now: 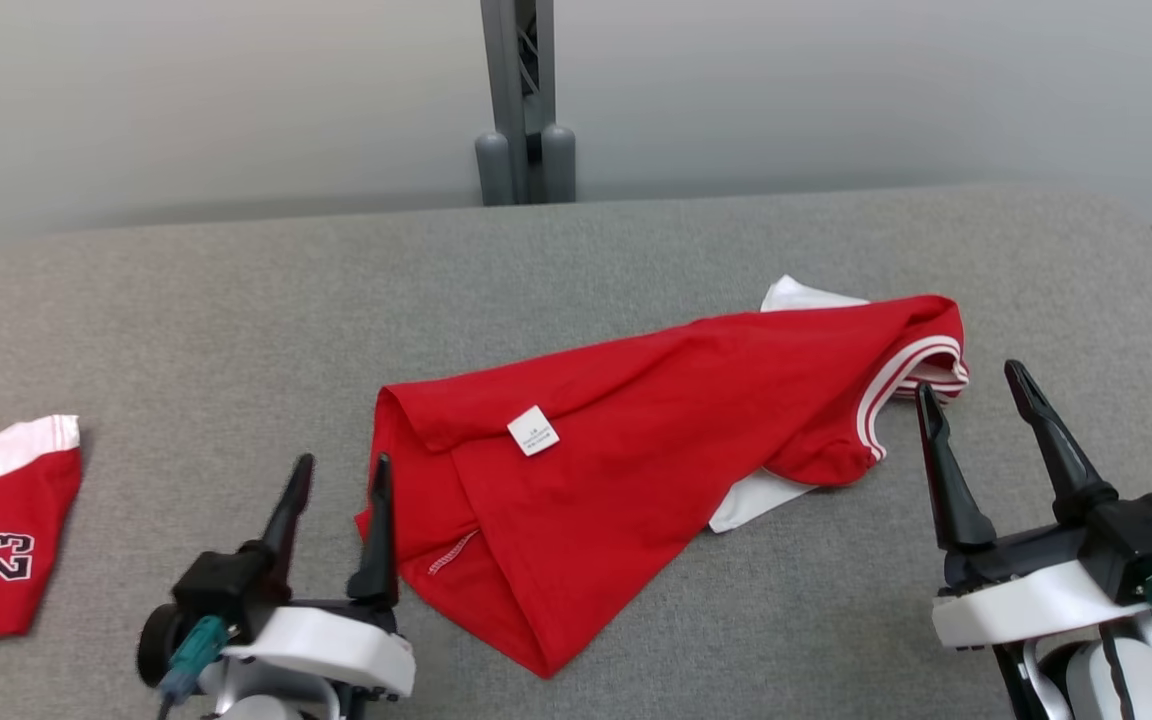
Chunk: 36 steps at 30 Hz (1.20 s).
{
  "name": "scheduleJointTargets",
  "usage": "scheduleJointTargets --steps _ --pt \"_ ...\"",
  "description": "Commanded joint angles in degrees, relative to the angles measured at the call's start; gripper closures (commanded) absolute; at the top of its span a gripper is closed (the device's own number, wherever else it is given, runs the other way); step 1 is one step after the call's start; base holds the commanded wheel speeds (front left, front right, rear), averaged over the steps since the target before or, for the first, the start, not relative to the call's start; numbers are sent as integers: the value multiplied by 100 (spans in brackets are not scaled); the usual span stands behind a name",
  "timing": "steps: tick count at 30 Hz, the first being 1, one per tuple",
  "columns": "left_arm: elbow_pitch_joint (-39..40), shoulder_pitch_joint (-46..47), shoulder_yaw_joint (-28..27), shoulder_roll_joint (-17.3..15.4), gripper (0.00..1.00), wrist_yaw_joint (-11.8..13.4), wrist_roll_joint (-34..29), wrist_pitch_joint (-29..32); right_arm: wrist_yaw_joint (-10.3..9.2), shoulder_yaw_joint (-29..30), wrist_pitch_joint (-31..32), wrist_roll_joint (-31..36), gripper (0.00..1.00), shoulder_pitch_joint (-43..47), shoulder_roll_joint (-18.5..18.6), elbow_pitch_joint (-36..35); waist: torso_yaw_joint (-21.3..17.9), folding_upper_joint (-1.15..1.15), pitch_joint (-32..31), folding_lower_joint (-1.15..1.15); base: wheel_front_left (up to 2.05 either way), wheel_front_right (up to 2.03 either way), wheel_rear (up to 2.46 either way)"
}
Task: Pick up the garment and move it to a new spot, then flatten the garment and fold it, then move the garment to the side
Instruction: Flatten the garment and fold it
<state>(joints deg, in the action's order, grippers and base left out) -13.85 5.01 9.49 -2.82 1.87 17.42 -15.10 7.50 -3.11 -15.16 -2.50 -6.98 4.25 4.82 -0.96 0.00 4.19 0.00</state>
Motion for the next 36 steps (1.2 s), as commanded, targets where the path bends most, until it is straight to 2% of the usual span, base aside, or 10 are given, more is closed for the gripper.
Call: scheduleJointTargets --steps 1,7,14,19,23,25,33,36 --pt "-130 170 46 -17 0 -40 27 -8 -2 -6 -1 -9 0 -75 32 -14 -66 0 133 0 0 0 0" --pt "-1044 974 302 -21 0 -230 357 497 -2 -34 -2 -56 0 -254 49 -81 -232 0 622 0 0 0 0" --pt "-1838 1769 265 -28 0 -66 575 1166 -2 -46 -1 -116 0 -465 17 -100 -486 0 1049 0 0 0 0" --pt "-2264 2116 249 -119 0 124 471 1205 -2 -19 -2 -145 0 -542 -6 -101 -597 0 1190 0 0 0 0" --pt "-2527 2315 283 -109 0 92 506 1193 -2 5 -2 -141 0 -562 -22 -113 -647 0 1251 0 0 0 0" --pt "-2592 2415 310 -108 100 25 511 1115 -2 0 -2 -136 0 -574 -30 -108 -663 0 1266 0 0 0 0" --pt "-2366 2662 150 -171 100 -73 603 404 -2 -9 -2 -118 0 -588 -56 -54 -659 0 1210 0 0 0 0" --pt "-1967 2758 -32 -167 100 -240 790 164 -2 -11 -2 -116 0 -599 -65 -45 -651 0 1185 0 0 0 0"
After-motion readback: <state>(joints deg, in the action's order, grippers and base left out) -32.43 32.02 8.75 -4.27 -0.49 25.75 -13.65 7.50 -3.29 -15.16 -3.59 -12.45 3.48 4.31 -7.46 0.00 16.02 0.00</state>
